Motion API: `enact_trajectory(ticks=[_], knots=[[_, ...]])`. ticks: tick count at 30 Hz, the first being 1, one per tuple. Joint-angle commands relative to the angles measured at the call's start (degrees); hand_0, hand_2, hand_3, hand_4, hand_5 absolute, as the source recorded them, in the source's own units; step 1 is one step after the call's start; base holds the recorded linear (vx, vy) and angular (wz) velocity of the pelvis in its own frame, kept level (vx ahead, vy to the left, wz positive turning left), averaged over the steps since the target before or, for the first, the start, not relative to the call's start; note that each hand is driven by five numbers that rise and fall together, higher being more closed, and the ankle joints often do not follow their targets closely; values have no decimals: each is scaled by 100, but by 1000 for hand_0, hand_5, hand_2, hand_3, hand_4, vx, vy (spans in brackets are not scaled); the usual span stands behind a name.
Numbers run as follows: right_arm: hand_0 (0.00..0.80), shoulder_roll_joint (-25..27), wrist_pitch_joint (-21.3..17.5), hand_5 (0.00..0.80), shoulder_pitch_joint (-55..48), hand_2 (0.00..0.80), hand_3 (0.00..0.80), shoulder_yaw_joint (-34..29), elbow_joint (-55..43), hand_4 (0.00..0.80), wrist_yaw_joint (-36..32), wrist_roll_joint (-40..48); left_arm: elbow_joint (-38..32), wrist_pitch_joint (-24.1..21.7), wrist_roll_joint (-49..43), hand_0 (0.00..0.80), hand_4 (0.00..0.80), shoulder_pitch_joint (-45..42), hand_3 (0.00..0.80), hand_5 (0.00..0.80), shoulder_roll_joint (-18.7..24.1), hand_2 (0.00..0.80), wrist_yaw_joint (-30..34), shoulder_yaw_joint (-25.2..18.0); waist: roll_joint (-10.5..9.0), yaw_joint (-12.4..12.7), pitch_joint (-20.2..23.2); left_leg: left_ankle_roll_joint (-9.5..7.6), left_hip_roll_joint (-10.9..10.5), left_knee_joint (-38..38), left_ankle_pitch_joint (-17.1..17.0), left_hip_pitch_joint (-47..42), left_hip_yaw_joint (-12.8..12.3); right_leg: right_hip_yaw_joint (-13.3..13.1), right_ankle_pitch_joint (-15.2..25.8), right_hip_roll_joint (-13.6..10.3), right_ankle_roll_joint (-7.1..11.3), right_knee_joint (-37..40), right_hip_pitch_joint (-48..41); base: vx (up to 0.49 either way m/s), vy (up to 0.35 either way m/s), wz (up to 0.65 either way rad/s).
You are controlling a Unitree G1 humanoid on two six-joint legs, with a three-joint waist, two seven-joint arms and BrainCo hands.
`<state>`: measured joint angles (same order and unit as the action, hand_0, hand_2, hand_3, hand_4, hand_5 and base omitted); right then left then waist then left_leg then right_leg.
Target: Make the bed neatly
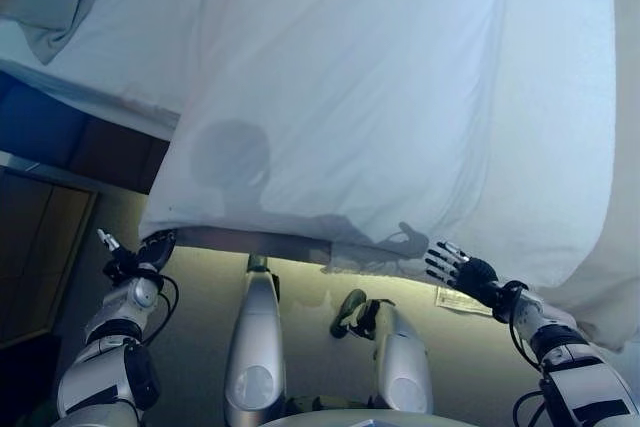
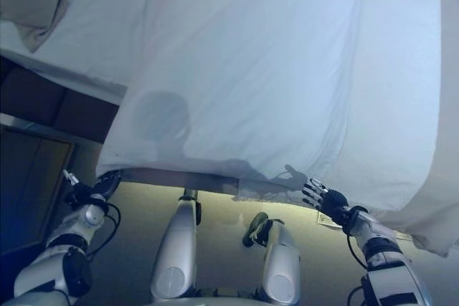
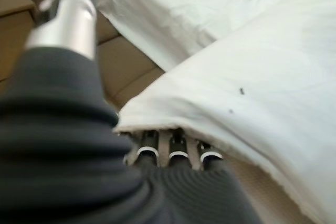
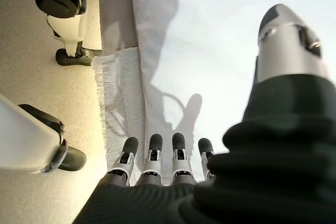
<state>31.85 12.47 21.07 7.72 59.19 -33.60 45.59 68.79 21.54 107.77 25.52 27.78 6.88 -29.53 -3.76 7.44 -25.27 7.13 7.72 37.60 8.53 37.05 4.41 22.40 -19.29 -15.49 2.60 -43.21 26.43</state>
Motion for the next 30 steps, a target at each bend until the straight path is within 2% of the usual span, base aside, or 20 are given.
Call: enact_trajectory(ticks=[1, 5, 8, 11, 15, 20, 24, 30], knots=[[0, -63, -143, 0, -161, 0, 0, -54, 207, 0, -151, -8, 737, -1368, 523, 0, 0, -1445, 0, 0, 1741, 0, -15, -923, -302, 677, -94, -459, -189, 256, 463, -26, -21, -710, 1170, -542, 463, 301, 395, -4, -55, 6], [0, -166, -182, 0, -195, 0, 0, -93, 170, 0, -125, 59, 770, -952, 523, 0, 0, -1462, 0, 0, 1687, 0, 139, -598, -347, 664, -73, -455, -162, 250, 469, -54, -18, -710, 1214, -529, 503, 320, 368, 23, -65, 5], [0, -247, -132, 0, -152, 0, 0, -156, 112, 0, -117, 42, 627, -607, 418, 0, 0, -1416, 0, 0, 1424, 0, 359, -173, -346, 620, -23, -453, -173, 257, 491, -87, -51, -719, 1222, -528, 504, 374, 316, 16, -21, 1], [0, -319, -54, 0, -153, 0, 0, -189, -64, 0, 3, 10, 392, -325, -54, 0, 0, -1408, 0, 0, 971, 0, 809, 154, -341, 589, 14, -451, -179, 283, 500, -82, -67, -727, 1203, -514, 497, 375, 311, 0, 0, 0], [0, -348, 33, 0, -102, 0, 0, -220, -217, 0, 156, -12, 27, -337, -17, 0, 0, -1412, 0, 0, 434, 0, 1047, 615, -381, 581, -2, -435, -150, 395, 517, 10, -41, -720, 1168, -479, 486, 305, 377, -16, -18, 1], [0, -377, 53, 0, -106, 0, 0, -185, -371, 0, 232, 104, -52, -201, -96, 0, 0, -1550, 0, 0, 23, 0, 1527, 961, -494, 611, -14, -446, -79, 657, 624, 103, 49, -688, 1054, -429, 451, 112, 426, -13, -62, 9], [0, -487, 22, 0, -138, 0, 0, -144, -352, 0, 242, 192, 76, -74, -161, 0, 0, -1603, 0, 0, -161, 0, 1706, 1138, -608, 652, 3, -468, -34, 830, 715, 113, 129, -650, 1003, -426, 441, -39, 404, 38, -100, 7], [0, -792, -179, 0, -288, 0, 0, -77, -409, 0, 137, 401, 342, -23, -334, 0, 0, -1741, 0, 0, -296, 0, 1742, 1253, -730, 739, 20, -480, -36, 785, 727, -46, 212, -545, 1157, -460, 522, 60, 192, 73, -146, 18]])
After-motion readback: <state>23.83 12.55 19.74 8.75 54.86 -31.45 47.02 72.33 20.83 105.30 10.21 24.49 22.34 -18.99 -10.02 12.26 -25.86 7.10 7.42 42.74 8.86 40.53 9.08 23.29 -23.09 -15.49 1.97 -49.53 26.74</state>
